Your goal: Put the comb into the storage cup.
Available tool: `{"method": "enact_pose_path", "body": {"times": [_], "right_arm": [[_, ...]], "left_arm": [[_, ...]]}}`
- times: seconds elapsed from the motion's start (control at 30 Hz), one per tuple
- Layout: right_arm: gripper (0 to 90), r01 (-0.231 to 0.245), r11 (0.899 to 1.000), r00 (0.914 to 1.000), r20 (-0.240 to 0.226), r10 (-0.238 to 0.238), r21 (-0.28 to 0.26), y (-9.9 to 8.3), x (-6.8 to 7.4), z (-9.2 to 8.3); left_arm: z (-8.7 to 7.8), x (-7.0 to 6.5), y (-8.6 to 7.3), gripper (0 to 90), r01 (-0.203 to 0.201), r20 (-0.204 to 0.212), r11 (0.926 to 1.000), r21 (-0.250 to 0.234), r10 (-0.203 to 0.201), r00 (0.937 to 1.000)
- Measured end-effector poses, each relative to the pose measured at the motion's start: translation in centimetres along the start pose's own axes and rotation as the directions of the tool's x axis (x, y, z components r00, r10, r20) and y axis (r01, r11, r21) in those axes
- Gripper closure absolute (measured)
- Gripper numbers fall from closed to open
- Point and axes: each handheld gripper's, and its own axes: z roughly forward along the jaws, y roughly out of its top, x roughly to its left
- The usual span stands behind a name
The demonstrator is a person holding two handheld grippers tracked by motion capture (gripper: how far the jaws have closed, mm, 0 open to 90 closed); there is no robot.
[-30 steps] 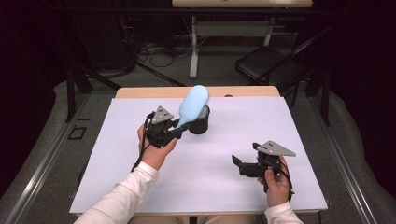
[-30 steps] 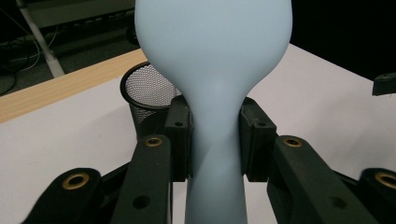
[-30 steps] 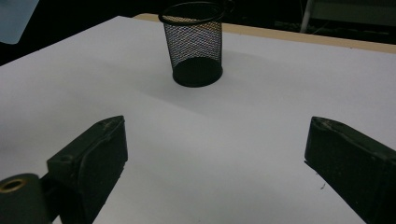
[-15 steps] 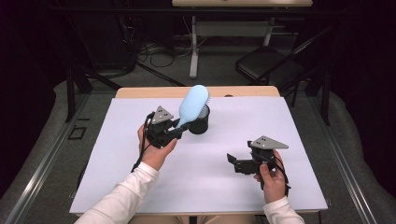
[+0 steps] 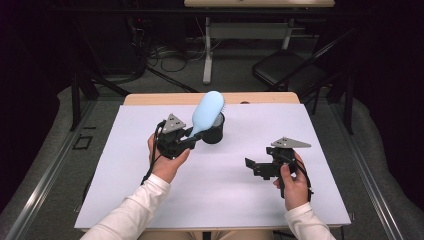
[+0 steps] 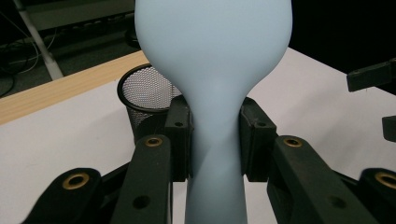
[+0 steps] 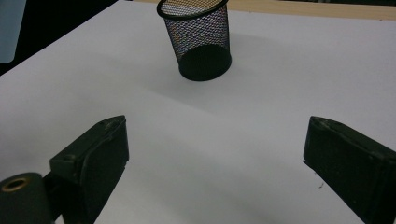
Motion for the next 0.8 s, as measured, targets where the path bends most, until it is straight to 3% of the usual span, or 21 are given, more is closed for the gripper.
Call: {"method": "enact_pose_path", "body": {"times": [0.37,0.8], "right_arm": [[6.6,-0.042,0.999,0.9982,-0.041,0.043,0.032,1.4,-0.2,0.5],[6.6,-0.013,0.996,0.9972,-0.073,0.02,0.09,3.0,0.9,1.8]], "left_arm": [[0.1,0.0,-0.2,69.3,0.004,0.001,1.0,-0.004,-0.004,1.0],[0.2,0.0,-0.4,69.2,0.012,0.001,0.9999,-0.005,-0.012,0.9999]]}}
